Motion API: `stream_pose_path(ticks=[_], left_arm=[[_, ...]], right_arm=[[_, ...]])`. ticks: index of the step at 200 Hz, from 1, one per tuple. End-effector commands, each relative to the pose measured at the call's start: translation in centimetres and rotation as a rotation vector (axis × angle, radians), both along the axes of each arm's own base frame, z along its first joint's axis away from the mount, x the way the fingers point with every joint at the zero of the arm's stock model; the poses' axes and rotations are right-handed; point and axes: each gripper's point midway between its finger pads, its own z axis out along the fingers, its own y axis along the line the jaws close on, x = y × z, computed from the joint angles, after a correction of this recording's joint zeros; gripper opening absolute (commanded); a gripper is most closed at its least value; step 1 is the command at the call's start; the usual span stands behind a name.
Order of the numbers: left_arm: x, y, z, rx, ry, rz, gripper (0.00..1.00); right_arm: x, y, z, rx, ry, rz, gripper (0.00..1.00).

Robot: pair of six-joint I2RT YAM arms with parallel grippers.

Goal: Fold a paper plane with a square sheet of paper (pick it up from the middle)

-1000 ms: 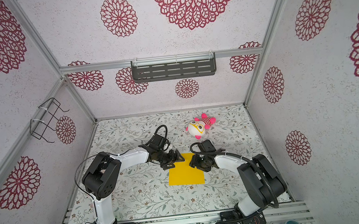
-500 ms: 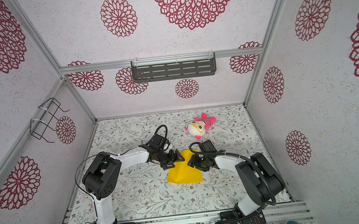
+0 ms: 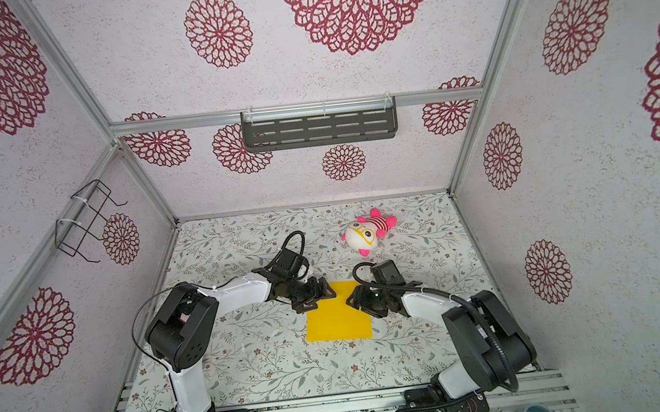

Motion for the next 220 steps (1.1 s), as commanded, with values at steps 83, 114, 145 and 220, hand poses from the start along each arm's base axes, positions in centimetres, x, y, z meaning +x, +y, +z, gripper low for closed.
stream_pose_path(ticks=[83, 114, 145, 220], left_arm=[[-1.1, -0.8, 2.6, -0.011, -0.010, -0.035, 0.86], [-3.1, -0.7, 1.5, 0.003, 0.037, -0.050, 0.86], [-3.4, -0.9, 0.6, 0.016, 0.058, -0.054, 0.86], [-3.3, -0.2, -0.7, 0.050, 0.063, -0.029, 0.85]], right_arm=[[-1.7, -1.0, -1.9, -0.064, 0.102, 0.008, 0.54], [-2.1, -1.0, -2.3, -0.064, 0.121, 0.011, 0.54], [-2.3, -0.9, -2.4, -0.058, 0.117, 0.034, 0.54], [-2.8, -0.4, -3.5, -0.006, 0.127, 0.035, 0.51]])
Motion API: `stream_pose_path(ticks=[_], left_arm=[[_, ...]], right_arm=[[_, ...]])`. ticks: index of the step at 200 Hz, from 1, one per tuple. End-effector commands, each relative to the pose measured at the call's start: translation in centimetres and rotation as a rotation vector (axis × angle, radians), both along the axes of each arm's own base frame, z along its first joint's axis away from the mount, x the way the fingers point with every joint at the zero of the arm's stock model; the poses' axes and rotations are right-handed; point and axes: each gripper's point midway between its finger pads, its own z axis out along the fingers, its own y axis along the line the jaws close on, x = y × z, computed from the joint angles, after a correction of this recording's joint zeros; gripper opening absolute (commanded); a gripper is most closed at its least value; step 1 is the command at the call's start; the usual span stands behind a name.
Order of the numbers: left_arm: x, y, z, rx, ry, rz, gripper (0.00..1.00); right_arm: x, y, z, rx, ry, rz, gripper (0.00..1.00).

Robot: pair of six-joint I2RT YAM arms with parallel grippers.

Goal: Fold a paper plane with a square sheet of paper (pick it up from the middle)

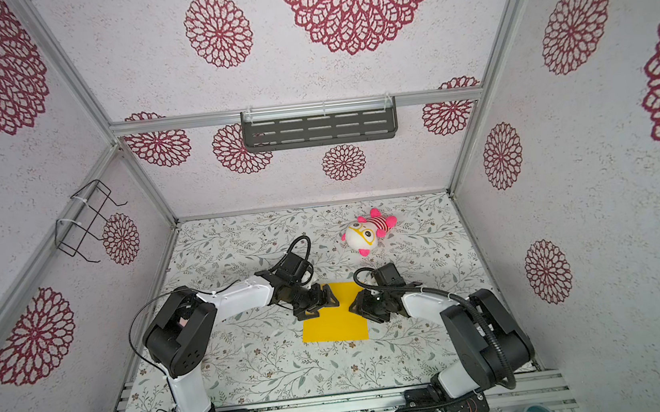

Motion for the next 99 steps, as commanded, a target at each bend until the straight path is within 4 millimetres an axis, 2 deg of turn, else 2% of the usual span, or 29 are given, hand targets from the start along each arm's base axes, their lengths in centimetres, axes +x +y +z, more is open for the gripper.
stream_pose_path(ticks=[1, 99], left_arm=[[-0.2, 0.4, -0.9, 0.021, 0.011, 0.018, 0.85], [0.2, 1.4, -1.9, 0.031, 0.011, 0.062, 0.84]], right_arm=[[-1.0, -0.3, -1.4, -0.002, 0.043, -0.009, 0.51], [-0.8, 1.2, -1.5, 0.064, 0.046, 0.017, 0.50]])
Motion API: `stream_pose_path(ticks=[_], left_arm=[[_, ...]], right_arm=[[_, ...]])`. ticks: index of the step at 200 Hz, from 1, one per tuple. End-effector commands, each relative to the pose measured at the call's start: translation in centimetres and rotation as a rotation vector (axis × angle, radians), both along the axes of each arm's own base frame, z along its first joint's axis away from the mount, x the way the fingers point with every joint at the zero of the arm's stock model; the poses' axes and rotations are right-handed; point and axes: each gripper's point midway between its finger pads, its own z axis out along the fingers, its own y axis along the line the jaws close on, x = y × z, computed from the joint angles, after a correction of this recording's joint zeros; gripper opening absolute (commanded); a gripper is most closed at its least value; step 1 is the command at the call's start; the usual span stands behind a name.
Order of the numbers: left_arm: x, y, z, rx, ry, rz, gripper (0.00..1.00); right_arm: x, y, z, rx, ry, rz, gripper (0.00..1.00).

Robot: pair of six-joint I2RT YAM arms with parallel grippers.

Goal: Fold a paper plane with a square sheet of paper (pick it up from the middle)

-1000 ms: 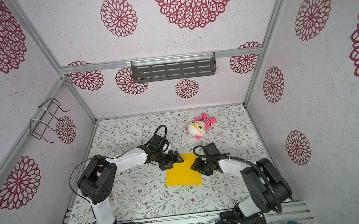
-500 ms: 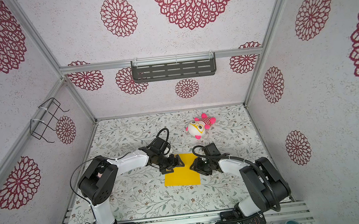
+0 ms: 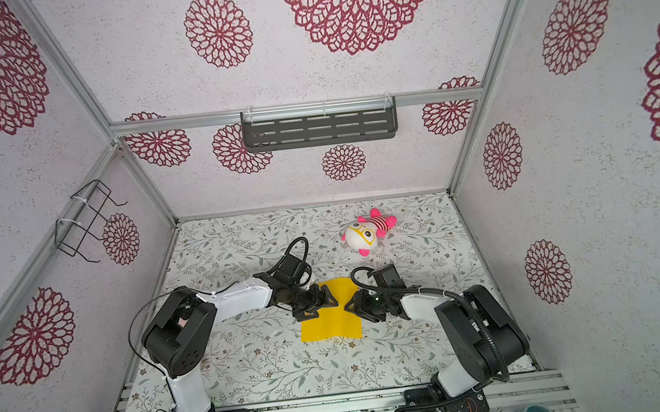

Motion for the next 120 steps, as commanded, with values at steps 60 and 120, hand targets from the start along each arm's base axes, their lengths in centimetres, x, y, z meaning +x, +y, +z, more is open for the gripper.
stream_pose_path(ticks=[60, 120], left_arm=[[0.6, 1.2, -0.9, 0.035, -0.017, 0.043, 0.82], [1.7, 1.1, 0.2, 0.013, -0.059, 0.049, 0.72]], right_arm=[[-0.7, 1.4, -1.2, 0.010, 0.045, 0.045, 0.46], [-0.2, 3.7, -1.3, 0.070, 0.027, 0.081, 0.40]])
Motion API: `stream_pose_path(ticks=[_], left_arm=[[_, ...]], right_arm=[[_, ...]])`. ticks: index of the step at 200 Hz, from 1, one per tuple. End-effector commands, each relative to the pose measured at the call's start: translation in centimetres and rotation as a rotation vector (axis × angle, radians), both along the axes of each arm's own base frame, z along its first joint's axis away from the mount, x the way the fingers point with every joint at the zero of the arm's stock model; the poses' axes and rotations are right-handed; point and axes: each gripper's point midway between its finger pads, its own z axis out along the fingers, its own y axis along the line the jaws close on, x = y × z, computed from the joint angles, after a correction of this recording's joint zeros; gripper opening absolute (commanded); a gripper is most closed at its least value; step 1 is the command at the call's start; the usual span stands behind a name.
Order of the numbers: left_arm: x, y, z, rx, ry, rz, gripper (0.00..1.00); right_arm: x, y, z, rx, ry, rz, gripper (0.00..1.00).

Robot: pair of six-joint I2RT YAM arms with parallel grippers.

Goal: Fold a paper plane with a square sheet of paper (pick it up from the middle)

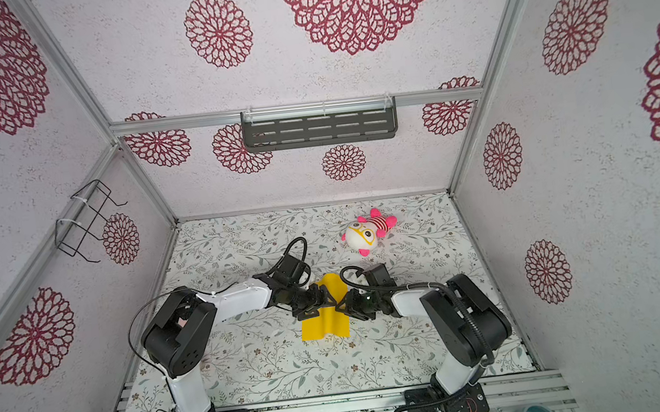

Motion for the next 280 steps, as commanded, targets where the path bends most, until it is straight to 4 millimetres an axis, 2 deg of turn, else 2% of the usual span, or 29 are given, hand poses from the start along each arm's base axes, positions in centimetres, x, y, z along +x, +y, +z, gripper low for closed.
stream_pose_path(ticks=[1, 46, 77, 93, 119, 143, 156, 169, 190, 203, 237, 280], left_arm=[[0.9, 0.7, 0.3, 0.014, -0.036, 0.027, 0.72], [1.6, 0.5, 0.9, -0.003, -0.064, 0.019, 0.48], [2.3, 0.5, 2.0, -0.040, -0.104, 0.009, 0.38], [2.6, 0.3, 3.3, -0.090, -0.133, -0.002, 0.35], [2.9, 0.3, 6.8, -0.190, -0.199, -0.024, 0.33], [3.3, 0.5, 10.6, -0.333, -0.260, -0.017, 0.32], [3.6, 1.0, 11.7, -0.373, -0.286, 0.002, 0.31], [4.0, 1.9, 10.9, -0.322, -0.280, 0.039, 0.32], [4.2, 5.4, 7.5, -0.038, -0.258, 0.063, 0.37], [4.1, 7.1, 5.9, 0.081, -0.232, 0.084, 0.42], [4.9, 10.1, 2.4, 0.265, -0.165, 0.150, 0.54], [9.0, 10.6, 2.1, 0.293, -0.195, 0.205, 0.62]], right_arm=[[-0.6, 0.2, -1.1, -0.010, 0.039, -0.003, 0.40], [-0.3, 0.4, 0.2, 0.037, -0.022, -0.005, 0.40], [0.8, -0.7, 1.9, 0.044, -0.099, -0.046, 0.42], [1.6, -1.7, 3.3, 0.066, -0.148, -0.081, 0.45], [3.0, -2.6, 6.4, 0.130, -0.235, -0.112, 0.55], [4.2, -2.8, 10.0, 0.204, -0.321, -0.128, 0.65], [4.6, -2.5, 12.0, 0.244, -0.376, -0.117, 0.70], [5.1, -2.9, 12.0, 0.209, -0.372, -0.139, 0.71], [5.5, -4.1, 9.2, 0.050, -0.314, -0.164, 0.70], [5.3, -4.1, 7.9, 0.004, -0.283, -0.147, 0.68], [5.6, -1.8, 6.2, -0.054, -0.256, -0.074, 0.61], [9.0, 2.4, 4.8, -0.081, -0.264, -0.019, 0.50]])
